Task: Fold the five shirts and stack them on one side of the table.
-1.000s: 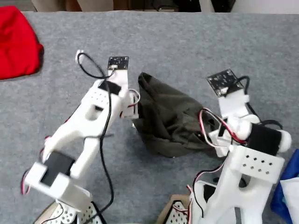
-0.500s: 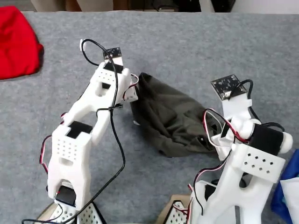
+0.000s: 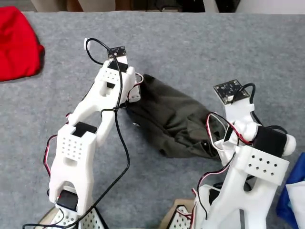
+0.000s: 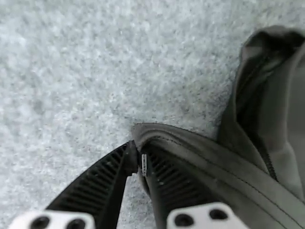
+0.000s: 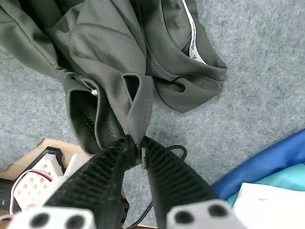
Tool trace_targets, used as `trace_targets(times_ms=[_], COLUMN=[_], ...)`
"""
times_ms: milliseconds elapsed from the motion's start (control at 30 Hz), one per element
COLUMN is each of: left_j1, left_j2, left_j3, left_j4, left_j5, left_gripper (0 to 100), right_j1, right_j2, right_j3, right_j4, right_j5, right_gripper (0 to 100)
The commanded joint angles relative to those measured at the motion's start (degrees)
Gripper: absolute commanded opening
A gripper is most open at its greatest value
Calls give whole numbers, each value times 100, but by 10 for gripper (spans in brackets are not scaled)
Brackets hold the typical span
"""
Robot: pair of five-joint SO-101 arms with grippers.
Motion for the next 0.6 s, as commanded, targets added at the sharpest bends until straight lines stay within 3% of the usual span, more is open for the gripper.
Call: trace_targets(times_ms=[0, 300, 567], left_j1=[-18, -158, -492], left_j2=[-110, -110, -286], left_j3=[-299, -1837, -3763], left_j4=[264, 1793, 2804], left_j5=[404, 484, -264], left_gripper=[19, 19, 19], right_j1=[101, 110, 119], right_j2=[-154, -154, -154], right_j3=[4, -13, -57], right_j4=[18, 9, -97], right_j5=[44, -9, -18], right_gripper=[27, 27, 27])
